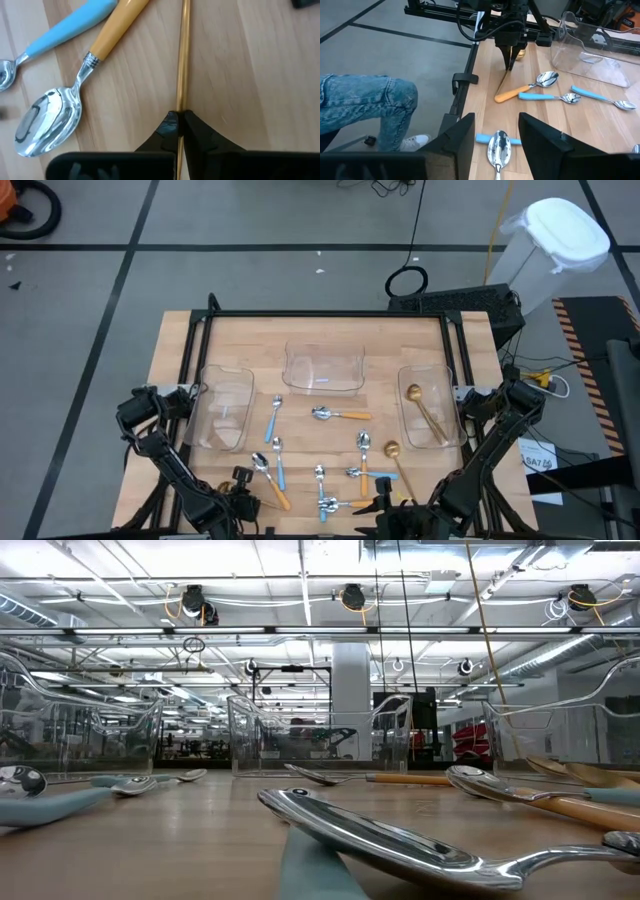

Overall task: Sort silverware by color (type)
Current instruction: Put the gold spoon into the right transparent bin

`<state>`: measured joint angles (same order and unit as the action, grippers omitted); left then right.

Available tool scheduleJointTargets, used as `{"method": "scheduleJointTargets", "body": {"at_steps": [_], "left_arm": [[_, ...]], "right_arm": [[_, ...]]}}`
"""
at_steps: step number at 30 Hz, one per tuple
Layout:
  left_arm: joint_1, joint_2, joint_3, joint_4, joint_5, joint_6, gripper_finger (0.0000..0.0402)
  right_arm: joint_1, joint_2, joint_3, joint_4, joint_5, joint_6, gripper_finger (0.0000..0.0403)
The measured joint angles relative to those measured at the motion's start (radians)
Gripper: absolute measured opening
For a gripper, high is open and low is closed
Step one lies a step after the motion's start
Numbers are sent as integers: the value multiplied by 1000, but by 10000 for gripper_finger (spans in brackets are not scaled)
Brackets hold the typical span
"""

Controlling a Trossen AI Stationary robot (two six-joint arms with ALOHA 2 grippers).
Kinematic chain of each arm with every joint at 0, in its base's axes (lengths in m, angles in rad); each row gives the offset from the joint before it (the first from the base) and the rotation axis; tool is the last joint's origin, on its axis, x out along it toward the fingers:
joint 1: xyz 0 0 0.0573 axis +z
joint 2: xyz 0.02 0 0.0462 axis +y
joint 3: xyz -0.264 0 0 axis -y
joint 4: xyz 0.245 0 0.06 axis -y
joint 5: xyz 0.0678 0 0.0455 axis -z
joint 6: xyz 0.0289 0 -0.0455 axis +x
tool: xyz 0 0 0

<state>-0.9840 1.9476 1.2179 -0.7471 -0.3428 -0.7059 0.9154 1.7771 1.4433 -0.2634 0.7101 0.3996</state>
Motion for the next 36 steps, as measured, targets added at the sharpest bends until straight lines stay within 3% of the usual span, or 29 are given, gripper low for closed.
{"method": "scheduleJointTargets", "body": {"at_steps": [25,36], "left_arm": [[-20,1,24,-11,-28,-33,5],[-22,1,114,-78,-137,40,5]], "right_arm": [[0,0,0,-4,3,-3,148],[0,3,0,-3,3,0,148]]}}
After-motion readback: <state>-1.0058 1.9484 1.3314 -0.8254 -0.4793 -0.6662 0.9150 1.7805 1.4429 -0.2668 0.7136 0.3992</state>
